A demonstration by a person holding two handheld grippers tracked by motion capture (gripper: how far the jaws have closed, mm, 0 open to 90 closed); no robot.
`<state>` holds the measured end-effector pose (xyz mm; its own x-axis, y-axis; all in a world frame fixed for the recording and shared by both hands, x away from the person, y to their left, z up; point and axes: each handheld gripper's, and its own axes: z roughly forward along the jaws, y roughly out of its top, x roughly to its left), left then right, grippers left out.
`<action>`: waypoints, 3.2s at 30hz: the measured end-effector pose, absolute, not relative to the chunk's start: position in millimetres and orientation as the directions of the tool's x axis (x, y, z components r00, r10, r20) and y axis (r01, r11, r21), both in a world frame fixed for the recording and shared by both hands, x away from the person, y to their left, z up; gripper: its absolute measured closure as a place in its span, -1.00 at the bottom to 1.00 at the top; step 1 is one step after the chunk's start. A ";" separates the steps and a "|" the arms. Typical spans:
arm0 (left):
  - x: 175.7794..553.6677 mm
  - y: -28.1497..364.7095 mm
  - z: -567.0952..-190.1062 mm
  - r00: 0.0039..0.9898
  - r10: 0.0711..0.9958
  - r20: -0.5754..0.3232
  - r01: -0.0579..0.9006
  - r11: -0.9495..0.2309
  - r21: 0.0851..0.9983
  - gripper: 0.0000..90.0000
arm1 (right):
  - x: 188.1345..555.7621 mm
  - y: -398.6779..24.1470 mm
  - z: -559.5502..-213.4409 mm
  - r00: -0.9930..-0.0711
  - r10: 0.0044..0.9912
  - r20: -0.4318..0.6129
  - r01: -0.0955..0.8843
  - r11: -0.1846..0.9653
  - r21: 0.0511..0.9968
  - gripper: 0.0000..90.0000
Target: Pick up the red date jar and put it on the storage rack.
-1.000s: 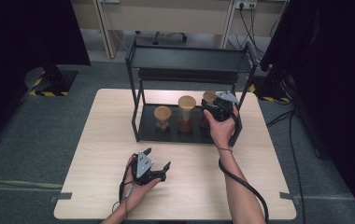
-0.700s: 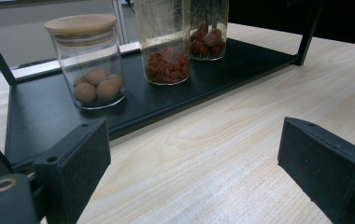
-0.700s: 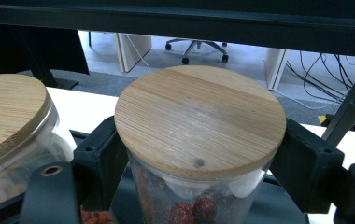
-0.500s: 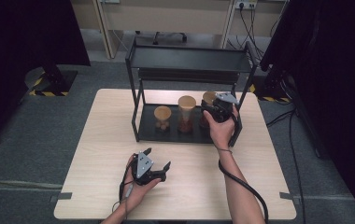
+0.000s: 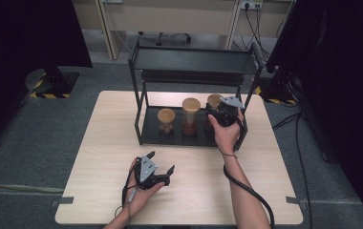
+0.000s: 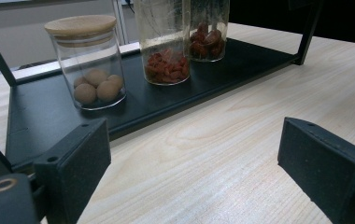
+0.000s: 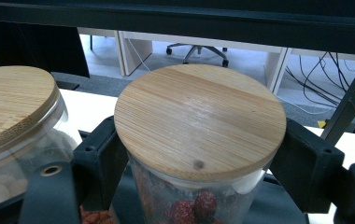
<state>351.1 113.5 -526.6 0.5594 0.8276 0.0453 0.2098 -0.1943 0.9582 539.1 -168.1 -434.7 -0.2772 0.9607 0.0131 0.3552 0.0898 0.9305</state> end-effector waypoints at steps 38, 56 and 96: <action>351.0 113.3 -526.6 0.558 0.829 0.047 0.208 -0.195 0.958 -0.80 | 534.0 -172.1 -437.9 -0.288 0.956 0.056 0.377 0.060 0.924 -0.80; 351.1 113.4 -526.6 0.558 0.828 0.047 0.209 -0.195 0.958 -0.80 | 522.8 -175.7 -441.4 -0.295 0.953 0.066 0.388 0.056 0.920 -0.85; 351.0 113.2 -526.6 0.557 0.829 0.048 0.208 -0.196 0.958 -0.80 | 494.3 -181.1 -441.0 -0.343 0.935 0.084 0.391 0.061 0.918 -0.86</action>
<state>351.0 113.2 -526.6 0.5569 0.8292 0.0482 0.2083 -0.1956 0.9583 494.3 -181.1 -441.0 -0.3432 0.9355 0.0844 0.3910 0.0606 0.9184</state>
